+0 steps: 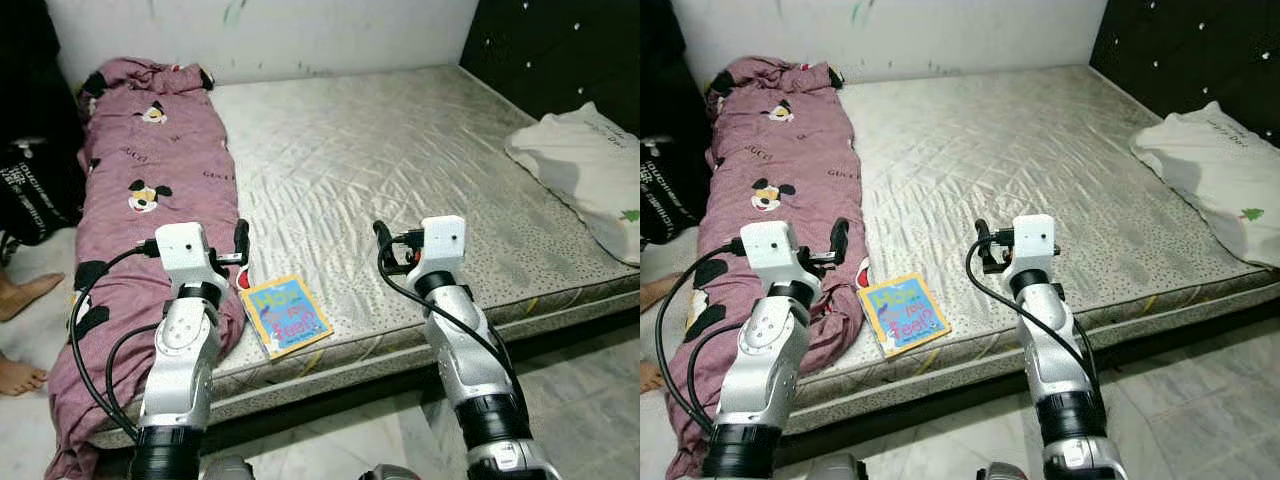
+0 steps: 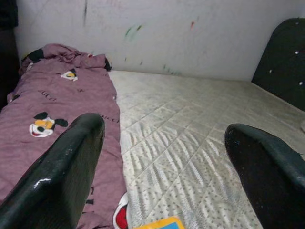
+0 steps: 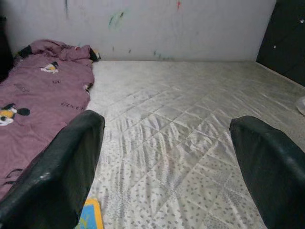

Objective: Clean up the room

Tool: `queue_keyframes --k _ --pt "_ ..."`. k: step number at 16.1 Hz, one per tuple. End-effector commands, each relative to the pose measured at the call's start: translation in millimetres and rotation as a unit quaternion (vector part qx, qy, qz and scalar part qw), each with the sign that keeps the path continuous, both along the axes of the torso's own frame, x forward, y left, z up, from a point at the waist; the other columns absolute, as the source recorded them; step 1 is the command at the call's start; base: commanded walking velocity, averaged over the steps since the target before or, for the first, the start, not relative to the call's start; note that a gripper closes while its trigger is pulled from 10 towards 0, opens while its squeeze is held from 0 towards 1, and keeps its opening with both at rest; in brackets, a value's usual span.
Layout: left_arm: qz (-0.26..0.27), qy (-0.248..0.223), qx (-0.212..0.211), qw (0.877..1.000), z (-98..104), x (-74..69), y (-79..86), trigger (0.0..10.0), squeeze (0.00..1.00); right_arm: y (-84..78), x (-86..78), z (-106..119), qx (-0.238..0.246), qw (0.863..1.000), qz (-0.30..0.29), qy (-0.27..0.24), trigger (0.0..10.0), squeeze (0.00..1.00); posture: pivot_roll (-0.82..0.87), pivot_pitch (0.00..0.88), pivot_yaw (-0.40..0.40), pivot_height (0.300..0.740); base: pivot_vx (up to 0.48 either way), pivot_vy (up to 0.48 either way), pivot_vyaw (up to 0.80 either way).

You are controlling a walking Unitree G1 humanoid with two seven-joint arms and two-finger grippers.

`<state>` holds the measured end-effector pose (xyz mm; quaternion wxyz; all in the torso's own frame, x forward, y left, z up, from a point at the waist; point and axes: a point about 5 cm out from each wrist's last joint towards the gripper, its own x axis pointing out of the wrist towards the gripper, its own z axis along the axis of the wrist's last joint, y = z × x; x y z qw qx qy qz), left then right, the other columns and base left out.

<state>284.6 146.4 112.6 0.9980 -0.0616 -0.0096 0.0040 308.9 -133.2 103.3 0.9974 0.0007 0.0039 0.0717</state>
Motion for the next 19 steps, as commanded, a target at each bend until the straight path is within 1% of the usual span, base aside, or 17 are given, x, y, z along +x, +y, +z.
queue_keyframes --k 1,2,3,6,9,12,16,17,19 --pt "0.005 0.01 0.0 1.0 -3.4 -4.8 1.6 10.0 0.0 1.5 -3.1 2.4 0.002 1.0 0.007 -0.002 10.0 0.0 0.03 0.045 -0.016 0.74 0.0 0.0 0.0" --pt "0.005 0.019 -0.002 1.0 -5.5 -9.9 1.8 10.0 0.0 0.7 -6.1 2.5 0.005 1.0 0.006 0.0 10.0 0.0 0.03 0.06 -0.018 0.74 0.0 0.0 0.0" --pt "0.004 0.019 -0.003 1.0 -4.7 -10.9 1.9 10.0 0.0 1.2 -7.5 2.7 0.003 1.0 0.011 0.001 10.0 0.0 0.03 0.067 -0.02 0.74 0.0 0.0 0.0" --pt "0.009 0.018 -0.01 1.0 -4.4 -9.7 4.7 10.0 0.0 -1.4 -10.8 2.2 -0.002 1.0 0.019 0.01 10.0 0.0 0.02 0.093 -0.041 0.74 0.0 0.0 0.0" --pt "0.002 0.012 -0.012 1.0 -2.0 -10.1 0.7 10.0 0.0 -1.2 -11.3 3.3 -0.013 1.0 0.026 0.01 10.0 0.0 0.02 0.086 -0.044 0.74 0.0 0.0 0.0" --pt "0.001 0.013 -0.012 1.0 -1.7 -7.9 1.0 10.0 0.0 -0.4 -10.3 3.3 -0.016 0.999 0.029 0.013 10.0 0.0 0.02 0.077 -0.04 0.74 0.0 0.0 0.45" --pt "-0.005 0.008 -0.009 1.0 -0.5 -5.1 -0.9 10.0 0.0 -1.5 -8.7 2.7 -0.016 0.999 0.023 0.015 10.0 0.0 0.01 0.062 -0.036 0.74 0.0 0.0 0.0" --pt "-0.01 0.001 -0.01 1.0 1.1 -4.6 -1.7 10.0 0.0 -1.7 -7.9 2.6 -0.017 0.999 0.023 0.015 10.0 0.0 0.02 0.058 -0.034 0.74 0.266 0.0 0.0" --pt "-0.009 0.003 -0.008 1.0 1.1 -3.7 -1.6 10.0 0.0 -1.9 -7.1 2.7 -0.017 0.999 0.022 0.016 10.0 0.0 0.02 0.057 -0.035 0.74 0.336 0.0 0.0"
